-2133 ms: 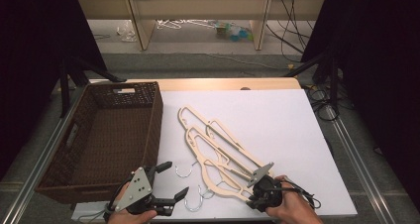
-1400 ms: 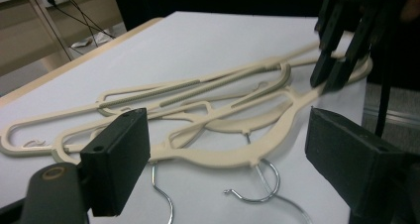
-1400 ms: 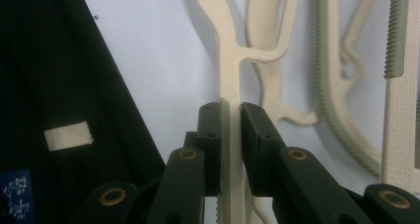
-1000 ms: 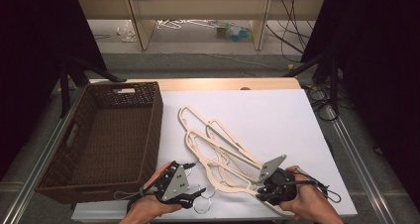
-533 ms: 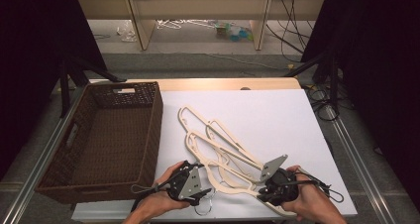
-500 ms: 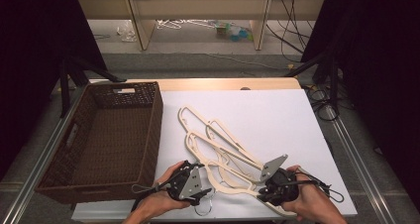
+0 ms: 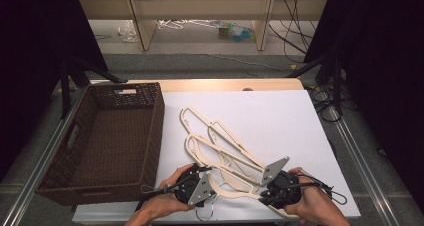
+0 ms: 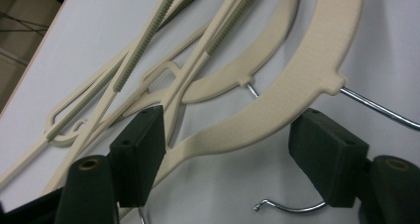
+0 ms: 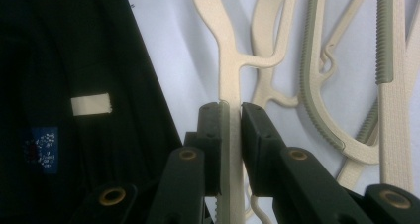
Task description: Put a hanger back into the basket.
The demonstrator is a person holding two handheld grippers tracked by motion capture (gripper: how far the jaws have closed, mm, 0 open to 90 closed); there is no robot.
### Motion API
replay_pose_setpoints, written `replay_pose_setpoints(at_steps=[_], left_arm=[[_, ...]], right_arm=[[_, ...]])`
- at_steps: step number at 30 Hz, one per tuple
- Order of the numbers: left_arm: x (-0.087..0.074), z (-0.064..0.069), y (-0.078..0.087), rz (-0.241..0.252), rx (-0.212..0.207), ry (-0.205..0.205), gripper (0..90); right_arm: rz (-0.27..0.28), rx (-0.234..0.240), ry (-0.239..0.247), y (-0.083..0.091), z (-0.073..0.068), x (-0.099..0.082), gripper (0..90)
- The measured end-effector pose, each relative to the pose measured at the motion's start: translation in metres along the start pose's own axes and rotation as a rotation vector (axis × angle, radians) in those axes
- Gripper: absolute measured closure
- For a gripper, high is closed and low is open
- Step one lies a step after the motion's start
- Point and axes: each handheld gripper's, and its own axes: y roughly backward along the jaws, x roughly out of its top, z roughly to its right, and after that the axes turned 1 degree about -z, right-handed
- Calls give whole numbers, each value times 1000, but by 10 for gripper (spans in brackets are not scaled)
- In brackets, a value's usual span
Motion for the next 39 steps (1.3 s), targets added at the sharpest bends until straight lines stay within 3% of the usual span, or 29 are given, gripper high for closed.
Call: replay_pose_setpoints(at_steps=[1,4,8,10,14,20,24,29,33,34,36,37,39], left_arm=[[2,0,-1,-4,7,-35,340],[4,0,-3,4,-19,-65,393],[10,1,-4,10,-50,-158,480],[12,-1,-4,25,-77,-161,566],[18,-4,-2,34,-99,-221,623],[35,-9,3,34,-149,-250,696],[46,-13,5,58,-141,-274,739],[57,-23,14,123,-125,-246,806],[63,-29,19,133,-110,-235,832],[65,-31,20,125,-103,-225,852],[66,-38,24,127,-95,-193,856],[66,-39,25,130,-97,-179,856],[65,-44,27,126,-86,-149,855]], right_arm=[[2,3,5,0,1,0,792],[4,7,10,0,1,0,791],[10,17,22,-1,5,-3,791],[17,22,19,-1,7,-5,792],[15,28,20,1,10,-7,792],[16,53,3,1,20,-17,781],[8,62,-5,0,27,-23,771],[54,-1,-44,10,33,-27,677],[104,-41,-63,20,34,-27,603],[172,-97,-76,29,34,-25,531],[211,-136,-86,37,33,-23,490],[263,-169,-75,41,34,-22,456],[313,-195,-102,50,32,-21,429]])
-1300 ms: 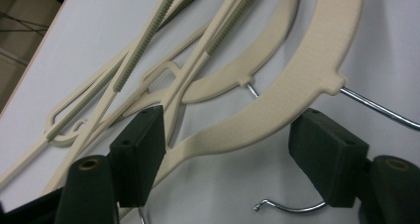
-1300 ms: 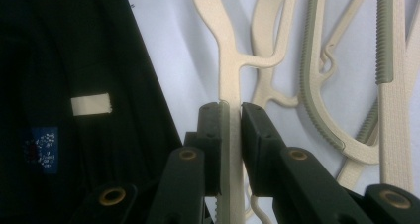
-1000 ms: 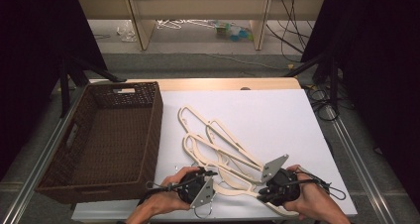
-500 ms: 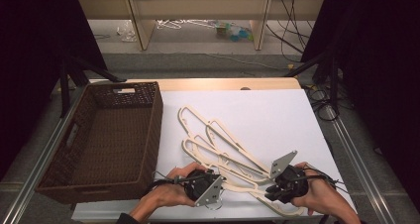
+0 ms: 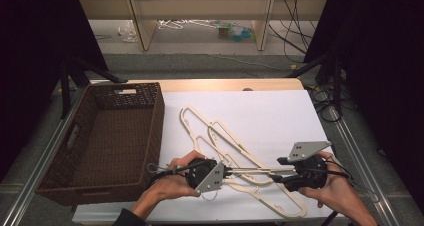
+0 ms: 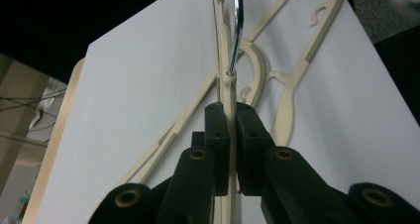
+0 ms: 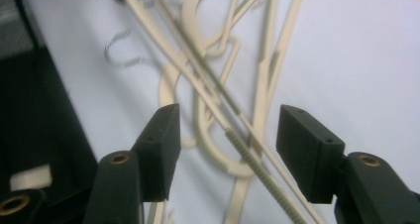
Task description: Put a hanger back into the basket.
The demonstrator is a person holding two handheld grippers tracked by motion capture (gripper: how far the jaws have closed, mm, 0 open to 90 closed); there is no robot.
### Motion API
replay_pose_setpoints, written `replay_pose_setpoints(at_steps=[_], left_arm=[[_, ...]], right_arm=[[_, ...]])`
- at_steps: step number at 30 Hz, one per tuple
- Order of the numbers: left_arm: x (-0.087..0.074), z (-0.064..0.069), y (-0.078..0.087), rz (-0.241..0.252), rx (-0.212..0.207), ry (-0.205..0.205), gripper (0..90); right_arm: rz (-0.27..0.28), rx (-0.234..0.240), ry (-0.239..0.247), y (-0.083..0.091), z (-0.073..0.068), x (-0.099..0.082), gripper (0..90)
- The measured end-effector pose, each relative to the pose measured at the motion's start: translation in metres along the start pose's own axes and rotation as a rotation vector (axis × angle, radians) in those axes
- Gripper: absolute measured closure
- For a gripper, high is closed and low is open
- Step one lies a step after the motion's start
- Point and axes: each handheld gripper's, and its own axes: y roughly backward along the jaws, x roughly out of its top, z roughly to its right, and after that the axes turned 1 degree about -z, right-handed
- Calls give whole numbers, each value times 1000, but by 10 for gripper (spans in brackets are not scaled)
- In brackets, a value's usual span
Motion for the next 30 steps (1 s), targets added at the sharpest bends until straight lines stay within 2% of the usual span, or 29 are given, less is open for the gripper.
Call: replay_pose_setpoints(at_steps=[1,2,3,5,6,9,10,11,12,16,17,20,22,23,26,28,29,30], left_arm=[[0,-1,1,4,5,19,855],[-1,-4,2,8,10,40,856],[-1,-4,2,8,10,40,856],[0,-10,7,6,25,87,855],[1,-13,10,16,39,129,855],[3,-22,19,27,57,211,855],[3,-22,19,27,57,211,855],[6,-29,25,49,66,289,855],[7,-31,28,56,66,312,855],[11,-46,43,107,60,458,855],[11,-46,43,107,60,458,855],[13,-59,60,145,57,601,855],[13,-66,70,163,70,655,856],[13,-70,80,181,78,698,856],[12,-77,96,210,77,760,856],[13,-78,101,221,70,775,856],[13,-83,115,236,66,798,856],[13,-85,120,244,65,806,856]], right_arm=[[48,-19,1,3,2,2,423],[58,-17,-15,6,1,3,423],[58,-17,-15,6,1,3,423],[90,-11,-40,12,2,4,402],[115,-25,-50,14,3,4,392],[152,-36,-66,16,2,5,377],[152,-36,-66,16,2,5,377],[161,-33,-72,16,1,5,371],[171,-44,-66,16,1,5,362],[171,-39,-70,16,-3,5,359],[171,-39,-70,16,-3,5,359],[173,-16,-68,13,-7,4,354],[167,-7,-64,10,-10,2,349],[162,-6,-64,7,-11,1,344],[152,9,-60,1,-13,-1,336],[144,14,-65,-1,-14,-2,330],[126,22,-74,-6,-15,-5,323],[125,23,-75,-7,-15,-6,320]])
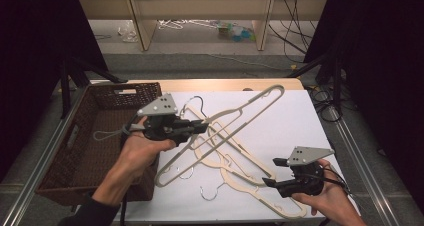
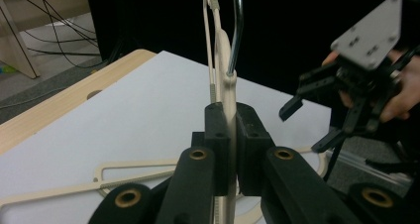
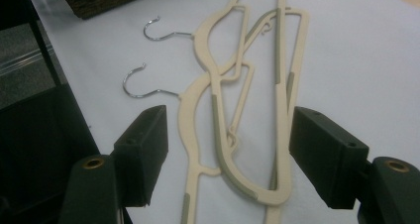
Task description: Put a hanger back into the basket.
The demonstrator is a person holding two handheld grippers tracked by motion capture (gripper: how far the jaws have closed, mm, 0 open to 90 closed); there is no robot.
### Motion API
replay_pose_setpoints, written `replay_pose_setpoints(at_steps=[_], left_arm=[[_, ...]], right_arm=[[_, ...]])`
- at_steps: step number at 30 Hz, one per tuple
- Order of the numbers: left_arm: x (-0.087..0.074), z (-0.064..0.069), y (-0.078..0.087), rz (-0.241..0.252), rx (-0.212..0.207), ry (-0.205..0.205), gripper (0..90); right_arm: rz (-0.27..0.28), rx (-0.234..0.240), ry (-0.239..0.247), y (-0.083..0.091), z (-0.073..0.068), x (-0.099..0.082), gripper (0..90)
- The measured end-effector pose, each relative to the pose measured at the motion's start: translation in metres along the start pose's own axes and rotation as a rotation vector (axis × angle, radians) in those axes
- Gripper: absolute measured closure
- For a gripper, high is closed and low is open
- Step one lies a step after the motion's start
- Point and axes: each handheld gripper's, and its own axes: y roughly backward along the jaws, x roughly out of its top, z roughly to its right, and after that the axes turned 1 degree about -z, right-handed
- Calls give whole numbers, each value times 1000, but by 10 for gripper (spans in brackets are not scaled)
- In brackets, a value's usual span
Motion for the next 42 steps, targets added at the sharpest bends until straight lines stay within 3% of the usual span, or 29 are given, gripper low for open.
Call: replay_pose_setpoints(at_steps=[5,8,9,10,11,12,14,16,21,22,25,30,33,36,42], left_arm=[[14,-9,28,45,28,34,856],[23,-21,57,67,79,59,856],[23,-21,57,67,79,59,856],[26,-29,74,80,113,66,856],[26,-29,74,80,113,66,856],[26,-39,91,91,151,73,856],[23,-50,109,100,205,81,856],[21,-54,114,103,222,80,856],[-8,-83,147,92,337,94,856],[-8,-83,147,92,337,94,857],[-29,-96,162,61,382,91,856],[-52,-108,173,37,411,97,856],[-57,-111,175,25,419,92,856],[-68,-118,180,8,440,61,856],[-84,-126,182,-30,464,69,856]], right_arm=[[-16,12,-2,-5,-1,-5,319],[-32,20,-2,-7,-2,-8,312],[-37,22,-7,-8,-2,-9,311],[-37,21,-4,-8,-1,-9,312],[-37,21,-4,-8,-1,-9,312],[-38,19,-5,-9,0,-11,311],[-45,18,-19,-9,0,-12,312],[-44,20,-20,-9,1,-12,311],[-51,17,-32,-11,3,-15,296],[-51,17,-32,-11,3,-15,296],[-49,10,-42,-13,4,-16,274],[-51,3,-54,-14,5,-17,245],[-51,3,-55,-15,5,-17,244],[-51,7,-59,-14,5,-17,244],[-51,3,-59,-15,6,-18,244]])
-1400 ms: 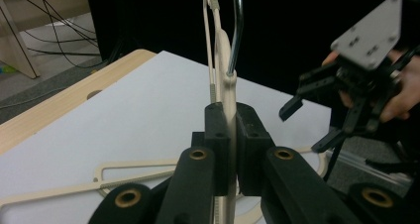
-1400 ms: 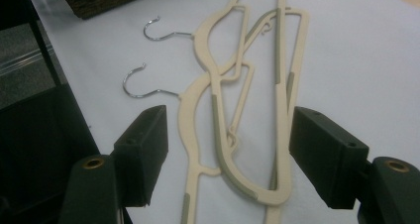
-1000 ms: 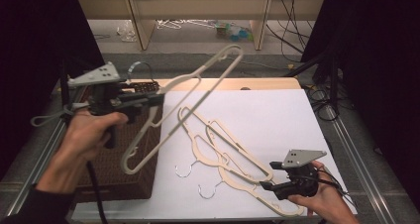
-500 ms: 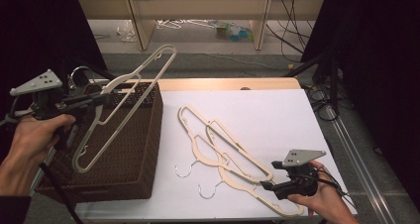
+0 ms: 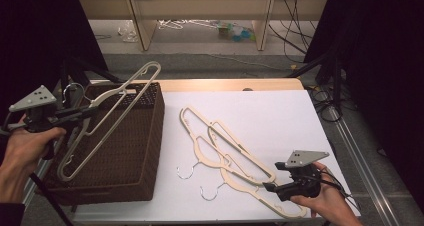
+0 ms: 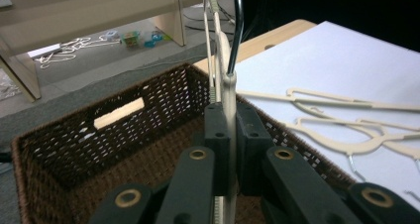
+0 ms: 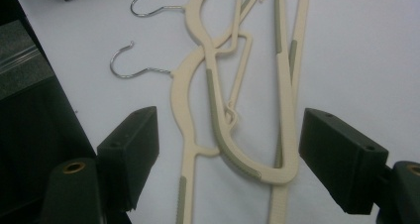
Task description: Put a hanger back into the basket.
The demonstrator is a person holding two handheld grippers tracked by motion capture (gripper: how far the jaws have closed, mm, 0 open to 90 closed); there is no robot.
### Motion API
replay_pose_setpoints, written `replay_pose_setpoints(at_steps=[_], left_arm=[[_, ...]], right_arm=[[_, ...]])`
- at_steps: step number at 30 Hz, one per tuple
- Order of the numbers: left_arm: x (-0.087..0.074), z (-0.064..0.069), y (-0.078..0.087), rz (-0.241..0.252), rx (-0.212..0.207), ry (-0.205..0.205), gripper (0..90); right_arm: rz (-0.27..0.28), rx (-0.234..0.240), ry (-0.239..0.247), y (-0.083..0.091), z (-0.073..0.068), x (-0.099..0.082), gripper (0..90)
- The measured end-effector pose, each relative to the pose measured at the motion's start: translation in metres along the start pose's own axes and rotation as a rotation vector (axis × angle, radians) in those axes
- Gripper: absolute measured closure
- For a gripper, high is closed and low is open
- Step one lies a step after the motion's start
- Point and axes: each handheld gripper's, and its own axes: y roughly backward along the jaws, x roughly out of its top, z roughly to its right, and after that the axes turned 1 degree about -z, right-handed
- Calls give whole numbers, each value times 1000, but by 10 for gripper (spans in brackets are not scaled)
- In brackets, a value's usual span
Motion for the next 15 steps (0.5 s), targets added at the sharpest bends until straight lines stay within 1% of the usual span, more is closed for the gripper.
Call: replay_pose_setpoints(at_steps=[1,2,4,5,7,9,11,15], left_arm=[[0,0,0,0,0,0,856],[-6,-4,-1,-4,6,8,856],[-8,-5,-1,-7,4,15,856],[-12,-7,-2,-11,8,20,856],[-16,-8,-3,-27,11,19,856],[-22,-9,-5,-54,16,14,856],[-25,-10,-7,-70,22,10,856],[-30,-12,-10,-87,19,17,856]], right_arm=[[0,-3,-2,0,0,0,244],[-2,-1,-6,0,0,0,243],[-3,-1,-6,0,0,0,243],[-3,-1,-6,0,0,0,243],[-1,2,3,-1,0,-1,244],[-4,0,0,-2,0,-1,243],[-11,6,0,-3,0,-1,242],[-15,4,1,-4,0,-2,242]])
